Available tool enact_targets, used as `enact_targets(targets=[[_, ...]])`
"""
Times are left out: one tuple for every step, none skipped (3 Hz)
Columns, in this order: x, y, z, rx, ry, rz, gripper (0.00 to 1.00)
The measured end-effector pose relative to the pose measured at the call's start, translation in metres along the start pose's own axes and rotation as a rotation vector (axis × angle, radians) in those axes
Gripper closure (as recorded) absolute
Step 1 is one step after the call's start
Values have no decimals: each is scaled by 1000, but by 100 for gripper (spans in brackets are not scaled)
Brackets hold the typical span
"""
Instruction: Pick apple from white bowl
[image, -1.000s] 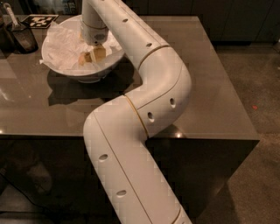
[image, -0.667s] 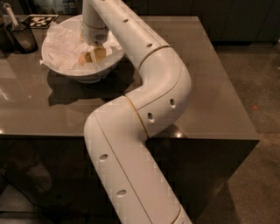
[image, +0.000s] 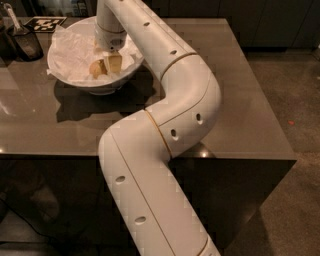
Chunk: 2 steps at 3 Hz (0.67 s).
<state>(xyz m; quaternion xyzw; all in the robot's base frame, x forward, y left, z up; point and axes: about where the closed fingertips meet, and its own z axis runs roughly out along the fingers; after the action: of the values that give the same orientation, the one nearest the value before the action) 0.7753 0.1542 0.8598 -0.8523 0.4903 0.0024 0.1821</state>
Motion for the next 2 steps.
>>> enact_targets(targets=[[0,0,0,0,0,0,48],[1,-1,-1,4,9,-1,73]])
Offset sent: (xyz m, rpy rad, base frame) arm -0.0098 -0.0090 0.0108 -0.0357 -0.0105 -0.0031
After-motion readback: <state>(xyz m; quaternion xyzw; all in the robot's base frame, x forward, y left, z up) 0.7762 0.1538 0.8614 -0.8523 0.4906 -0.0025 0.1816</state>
